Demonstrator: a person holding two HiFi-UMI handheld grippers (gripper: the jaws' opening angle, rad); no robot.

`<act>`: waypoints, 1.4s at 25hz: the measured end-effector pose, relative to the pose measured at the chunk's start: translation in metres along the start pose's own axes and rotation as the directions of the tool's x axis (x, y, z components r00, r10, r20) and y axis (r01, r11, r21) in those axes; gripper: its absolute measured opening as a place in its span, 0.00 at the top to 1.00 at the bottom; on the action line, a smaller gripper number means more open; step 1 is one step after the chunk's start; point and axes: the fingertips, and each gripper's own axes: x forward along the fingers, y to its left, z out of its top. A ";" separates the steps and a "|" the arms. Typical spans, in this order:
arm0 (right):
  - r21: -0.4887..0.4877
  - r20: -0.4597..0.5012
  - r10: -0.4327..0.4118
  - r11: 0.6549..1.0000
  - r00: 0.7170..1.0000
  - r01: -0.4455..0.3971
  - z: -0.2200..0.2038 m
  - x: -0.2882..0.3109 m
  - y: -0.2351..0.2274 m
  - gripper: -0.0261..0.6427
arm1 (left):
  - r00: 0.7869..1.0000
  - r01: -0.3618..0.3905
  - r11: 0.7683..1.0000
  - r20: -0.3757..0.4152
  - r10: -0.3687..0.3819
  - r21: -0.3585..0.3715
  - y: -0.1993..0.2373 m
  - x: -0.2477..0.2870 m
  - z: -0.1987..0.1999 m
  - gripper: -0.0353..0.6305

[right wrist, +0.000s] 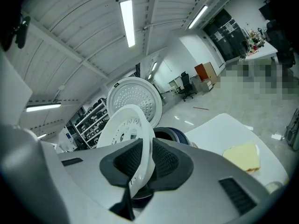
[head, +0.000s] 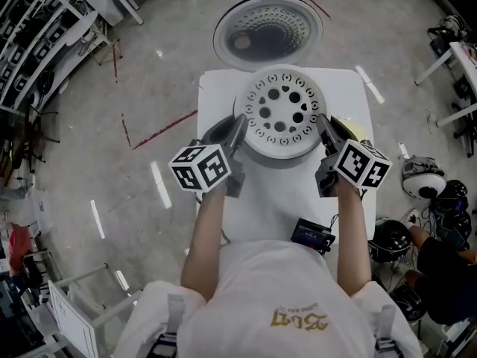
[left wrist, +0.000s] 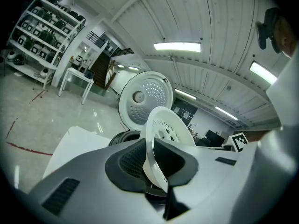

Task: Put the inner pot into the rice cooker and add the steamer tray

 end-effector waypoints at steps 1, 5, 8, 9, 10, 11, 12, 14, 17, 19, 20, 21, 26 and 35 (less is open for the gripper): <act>-0.005 -0.004 0.001 1.000 1.000 -0.001 -0.001 0.002 -0.002 0.85 | 1.000 -0.007 1.000 -0.001 0.007 0.000 0.001 0.001 -0.002 0.84; -0.012 -0.020 0.007 1.000 1.000 -0.007 -0.002 0.011 -0.008 0.86 | 0.999 -0.033 0.999 -0.011 0.033 0.008 0.007 0.007 -0.005 0.84; -0.035 -0.039 0.010 0.999 0.999 -0.012 -0.002 0.019 -0.007 0.85 | 0.998 -0.063 0.998 -0.027 0.064 0.029 0.013 0.010 -0.006 0.84; -0.054 -0.047 0.008 0.998 0.999 -0.011 -0.002 0.021 -0.008 0.85 | 0.997 -0.072 0.997 -0.033 0.073 0.037 0.015 0.011 -0.007 0.84; -0.075 -0.055 0.004 0.997 0.998 -0.008 -0.003 0.023 -0.009 0.85 | 0.996 -0.081 0.996 -0.040 0.083 0.046 0.017 0.013 -0.009 0.84; -0.094 -0.063 -0.003 0.996 0.998 -0.003 -0.003 0.025 -0.011 0.85 | 0.995 -0.091 0.994 -0.047 0.093 0.054 0.019 0.015 -0.011 0.83; -0.113 -0.071 -0.010 0.994 0.997 0.002 -0.004 0.028 -0.013 0.85 | 0.993 -0.100 0.993 -0.055 0.104 0.064 0.021 0.018 -0.012 0.83; -0.160 -0.086 -0.028 0.987 0.996 0.014 -0.004 0.034 -0.018 0.85 | 0.991 -0.112 0.990 -0.064 0.117 0.085 0.022 0.025 -0.013 0.83; -0.213 -0.100 -0.048 0.977 0.994 0.026 -0.005 0.037 -0.022 0.85 | 0.988 -0.123 0.984 -0.075 0.134 0.130 0.024 0.031 -0.014 0.81; -0.224 -0.101 -0.047 0.974 0.994 0.023 -0.009 0.040 -0.020 0.84 | 0.985 -0.134 0.978 -0.083 0.148 0.163 0.028 0.030 -0.016 0.80; -0.228 -0.101 -0.045 0.973 0.994 0.021 -0.009 0.041 -0.019 0.84 | 0.984 -0.139 0.974 -0.087 0.156 0.178 0.030 0.031 -0.017 0.80; -0.236 -0.101 -0.045 0.971 0.994 0.020 -0.009 0.043 -0.019 0.83 | 0.982 -0.142 0.971 -0.093 0.162 0.191 0.031 0.032 -0.017 0.79; -0.298 -0.102 -0.057 0.954 0.993 0.024 -0.009 0.045 -0.027 0.81 | 0.974 -0.152 0.954 -0.125 0.189 0.260 0.031 0.044 -0.027 0.77; -0.455 -0.088 -0.117 0.888 0.989 0.065 -0.014 0.052 -0.024 0.78 | 0.964 -0.170 0.935 -0.143 0.223 0.311 0.038 0.044 -0.033 0.74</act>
